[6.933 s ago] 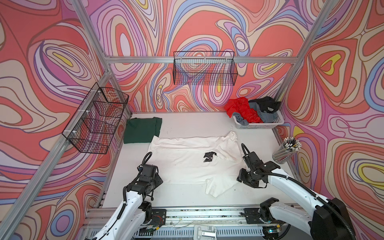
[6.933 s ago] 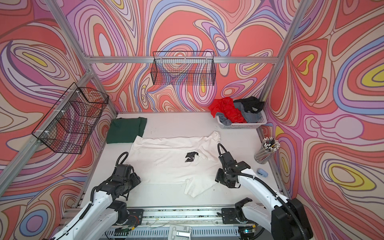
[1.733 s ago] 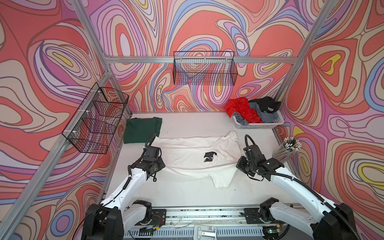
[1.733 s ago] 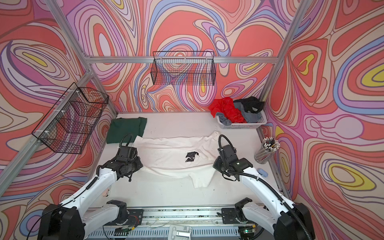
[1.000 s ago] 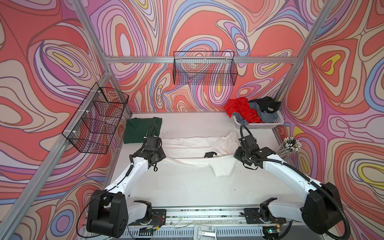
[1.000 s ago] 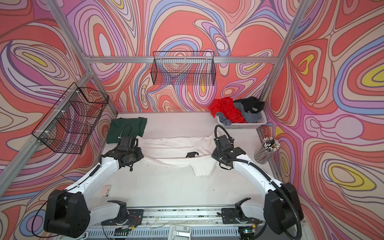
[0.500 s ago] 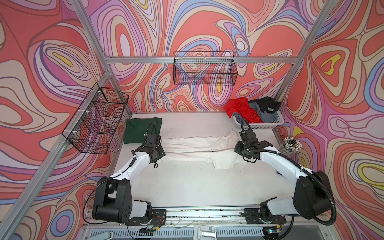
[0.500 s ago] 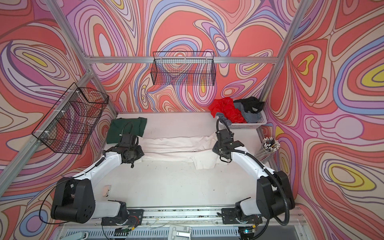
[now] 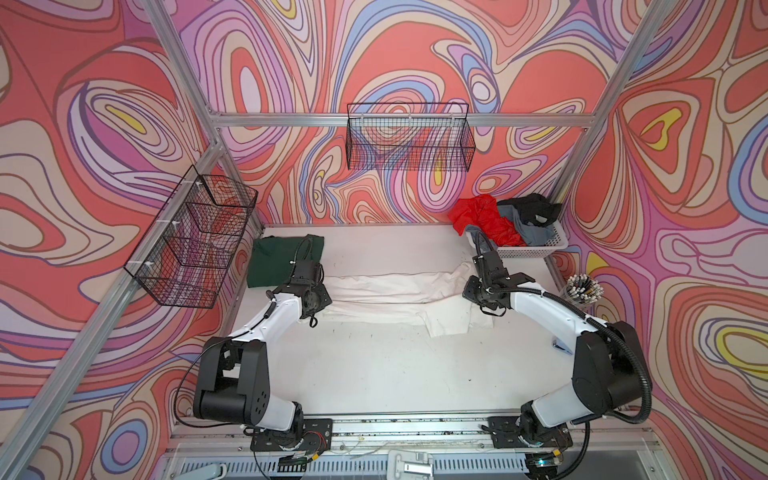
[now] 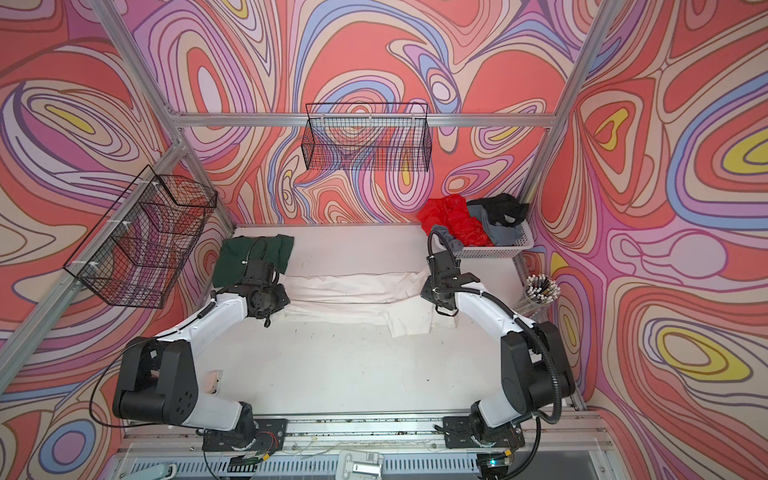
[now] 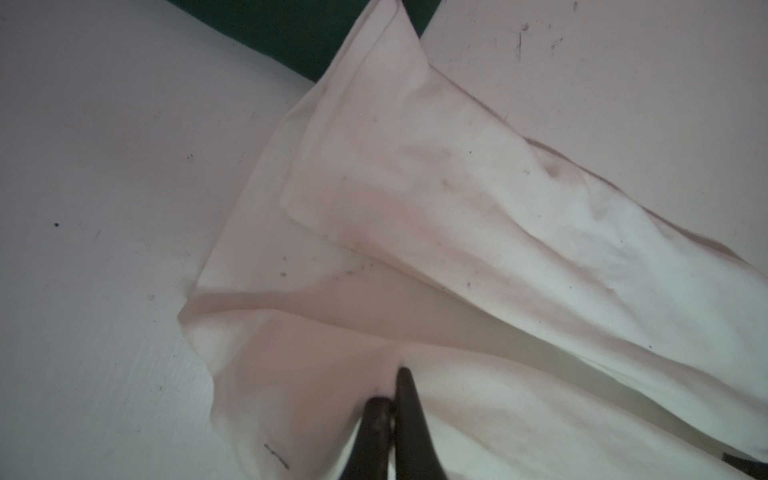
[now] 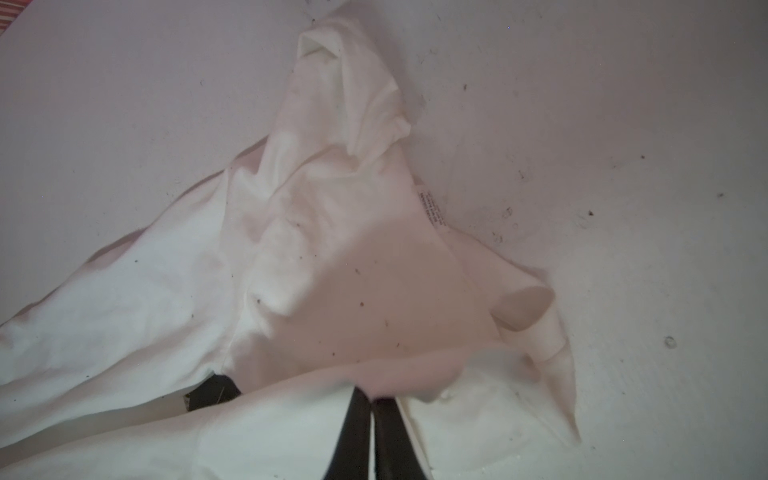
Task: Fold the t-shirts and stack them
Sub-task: 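Lay the hem down near the far edge and open both grippers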
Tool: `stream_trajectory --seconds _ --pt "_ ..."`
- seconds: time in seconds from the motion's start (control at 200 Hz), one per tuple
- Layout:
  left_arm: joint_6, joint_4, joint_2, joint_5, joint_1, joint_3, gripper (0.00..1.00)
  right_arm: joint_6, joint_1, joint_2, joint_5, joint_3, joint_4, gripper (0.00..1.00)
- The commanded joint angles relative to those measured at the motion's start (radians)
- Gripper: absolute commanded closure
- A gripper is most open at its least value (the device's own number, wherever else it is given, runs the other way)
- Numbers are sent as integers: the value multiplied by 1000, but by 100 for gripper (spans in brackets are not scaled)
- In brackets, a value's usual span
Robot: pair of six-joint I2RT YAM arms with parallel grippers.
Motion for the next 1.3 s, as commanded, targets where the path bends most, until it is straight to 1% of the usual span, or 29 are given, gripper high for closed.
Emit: stream_trajectory --seconds 0.0,0.24,0.366,0.531,0.676,0.816,1.082,1.192,1.292 --pt "16 -16 -12 -42 8 6 100 -22 -7 29 27 36 3 100" --pt "33 -28 -6 -33 11 30 100 -37 -8 59 47 56 7 100" --pt "39 -49 11 -43 16 44 100 -47 -9 79 65 80 0 100" --pt "49 -63 3 -59 17 39 100 -52 -7 97 59 100 10 100" --pt "51 -95 -41 -54 17 26 100 -57 -9 115 48 110 11 100" --pt "44 -122 -102 -35 17 -19 100 -59 -9 116 42 100 25 100" --pt "49 -201 -181 -85 17 -51 100 -62 -9 139 20 101 52 100" --pt "61 -219 -171 -113 17 -36 100 -64 -9 149 17 106 55 100" --pt "65 -198 -132 -112 17 -19 100 -65 -9 153 14 108 56 100"
